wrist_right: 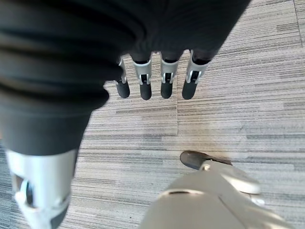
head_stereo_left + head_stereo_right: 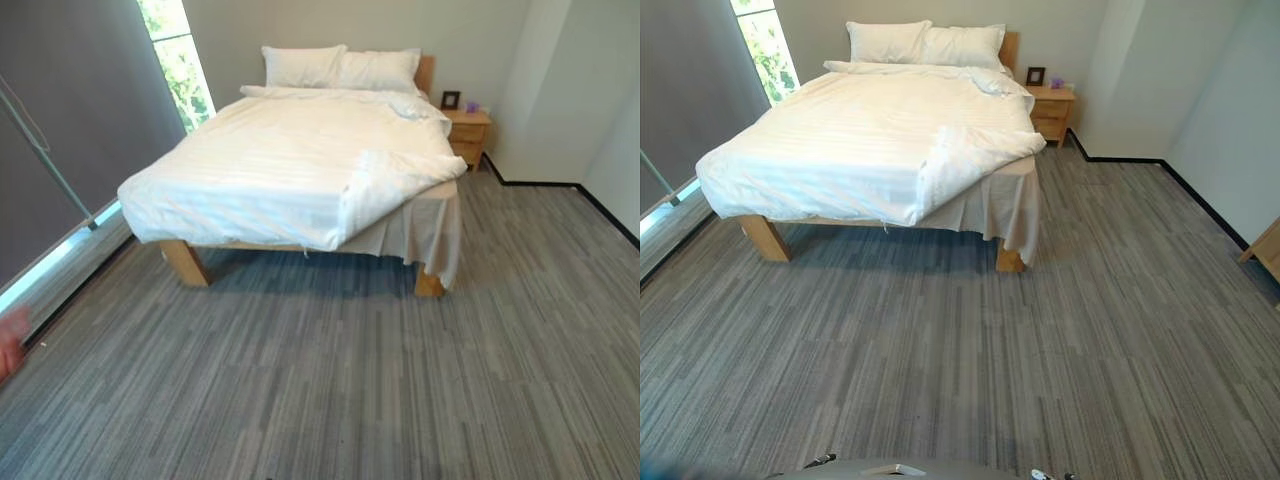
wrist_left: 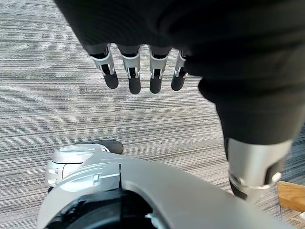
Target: Making the bed.
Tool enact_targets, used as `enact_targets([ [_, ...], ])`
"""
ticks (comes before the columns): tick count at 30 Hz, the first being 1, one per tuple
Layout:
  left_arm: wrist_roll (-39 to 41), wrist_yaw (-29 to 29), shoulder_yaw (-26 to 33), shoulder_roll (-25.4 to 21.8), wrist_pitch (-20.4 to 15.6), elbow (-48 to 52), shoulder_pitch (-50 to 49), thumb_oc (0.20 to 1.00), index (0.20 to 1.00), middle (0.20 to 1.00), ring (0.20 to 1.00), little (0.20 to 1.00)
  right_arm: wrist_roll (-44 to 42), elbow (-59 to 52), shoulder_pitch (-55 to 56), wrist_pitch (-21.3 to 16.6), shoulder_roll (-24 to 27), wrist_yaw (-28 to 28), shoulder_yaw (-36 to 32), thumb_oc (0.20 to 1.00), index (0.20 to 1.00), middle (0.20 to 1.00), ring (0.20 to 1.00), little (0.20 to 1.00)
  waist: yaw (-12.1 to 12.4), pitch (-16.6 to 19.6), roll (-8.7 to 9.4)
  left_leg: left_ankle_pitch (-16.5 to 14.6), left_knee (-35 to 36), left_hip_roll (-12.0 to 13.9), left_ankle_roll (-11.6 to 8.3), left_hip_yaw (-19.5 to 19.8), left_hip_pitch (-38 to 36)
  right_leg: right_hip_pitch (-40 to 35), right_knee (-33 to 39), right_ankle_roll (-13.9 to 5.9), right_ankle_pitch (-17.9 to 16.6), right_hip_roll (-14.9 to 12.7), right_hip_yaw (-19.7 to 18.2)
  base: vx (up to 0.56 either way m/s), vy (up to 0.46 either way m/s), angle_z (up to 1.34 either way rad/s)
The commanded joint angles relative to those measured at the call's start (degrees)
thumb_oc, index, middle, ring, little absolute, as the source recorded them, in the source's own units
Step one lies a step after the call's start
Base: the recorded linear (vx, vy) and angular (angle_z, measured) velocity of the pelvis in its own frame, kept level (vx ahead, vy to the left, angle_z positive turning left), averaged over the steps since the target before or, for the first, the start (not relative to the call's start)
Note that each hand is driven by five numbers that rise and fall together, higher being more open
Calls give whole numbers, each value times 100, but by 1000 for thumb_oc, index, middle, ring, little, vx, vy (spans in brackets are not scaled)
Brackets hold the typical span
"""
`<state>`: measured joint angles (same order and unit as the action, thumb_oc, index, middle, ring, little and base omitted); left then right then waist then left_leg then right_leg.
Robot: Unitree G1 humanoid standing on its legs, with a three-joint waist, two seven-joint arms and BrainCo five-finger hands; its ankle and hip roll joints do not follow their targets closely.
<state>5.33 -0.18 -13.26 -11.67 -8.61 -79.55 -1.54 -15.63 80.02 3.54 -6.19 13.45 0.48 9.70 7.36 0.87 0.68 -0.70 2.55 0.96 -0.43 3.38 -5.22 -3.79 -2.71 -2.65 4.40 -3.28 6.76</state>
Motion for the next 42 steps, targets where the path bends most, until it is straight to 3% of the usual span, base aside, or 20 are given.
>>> enact_targets([
  [1,-247,67,220,-144,-49,-397,413,1000,1000,1000,1000,1000,66,83,-382,-69,-159,46,172,1000,1000,1000,1000,1000,-160,-194,373,-58,245,-323,122,169,-85,-397,771,-293,-597,-254,-87,3,5,-17],
  [4,-71,-29,346,-130,-25,-526,401,1000,1000,1000,1000,1000,-465,155,-333,-72,-153,200,-73,1000,1000,1000,1000,1000,-206,-164,359,-103,245,-312,122,107,-134,-414,771,-288,-588,-249,-146,30,11,-18],
  [5,210,-62,520,-173,26,-587,436,1000,1000,1000,1000,1000,-1115,164,-353,-98,-75,251,-434,1000,1000,1000,1000,1000,-241,-127,338,-124,245,-307,110,85,-165,-428,771,-287,-570,-246,-165,58,24,-16],
  [7,822,-17,652,-373,-5,-219,641,1000,1000,1000,1000,1000,-1975,-294,-530,-207,149,207,-900,1000,1000,1000,1000,1000,-312,-113,285,-139,245,-293,94,40,-196,-429,771,-298,-575,-239,-210,25,29,-21],
  [8,1059,170,620,-623,-105,584,789,1000,1000,1000,1000,1000,-2196,-1014,-532,-312,330,83,-1040,1000,1000,1000,1000,1000,-362,-115,244,-123,245,-285,88,21,-180,-405,771,-306,-592,-235,-228,-25,18,-9],
  [12,1195,406,789,-1284,-262,3735,343,1000,1000,1000,1000,1000,-1732,-3976,29,-358,702,-112,-938,1000,1000,1000,1000,1000,-384,-154,235,-73,245,-271,77,16,-154,-384,771,-335,-616,-240,-209,-39,7,-1],
  [14,1319,426,943,-1419,-350,4748,99,1000,1000,1000,1000,1000,-1574,-5025,190,-466,844,-154,-955,1000,1000,1000,1000,1000,-387,-145,245,-47,245,-281,87,32,-115,-357,771,-353,-633,-254,-186,-11,4,-2],
  [17,1460,439,1028,-1286,-426,5391,24,1000,1000,1000,1000,1000,-959,-5891,284,-463,859,-202,-842,1000,1000,1000,1000,1000,-379,-177,248,-68,245,-288,109,37,-127,-374,771,-344,-631,-271,-201,-7,10,-3],
  [24,1322,488,1146,-999,-449,5754,-229,1000,1000,1000,1000,1000,-578,-6452,544,-451,681,-51,-569,1000,1000,1000,1000,1000,-347,-243,288,-97,245,-290,130,38,-166,-405,771,-342,-608,-277,-224,0,0,0],
  [29,1258,677,1250,-856,-519,5696,-289,1000,1000,1000,1000,1000,-139,-6532,540,-572,622,-276,-552,1000,1000,1000,1000,1000,-346,-323,308,-112,245,-294,147,23,-176,-408,771,-357,-607,-290,-238,0,0,0],
  [42,1131,1002,1395,-989,-607,5686,-193,1000,1000,1000,1000,1000,-62,-6854,256,-754,598,-505,-547,1000,1000,1000,1000,1000,-329,-607,329,-117,245,-407,294,-116,57,-37,594,-464,-688,-395,-436,-3,43,-6],
])
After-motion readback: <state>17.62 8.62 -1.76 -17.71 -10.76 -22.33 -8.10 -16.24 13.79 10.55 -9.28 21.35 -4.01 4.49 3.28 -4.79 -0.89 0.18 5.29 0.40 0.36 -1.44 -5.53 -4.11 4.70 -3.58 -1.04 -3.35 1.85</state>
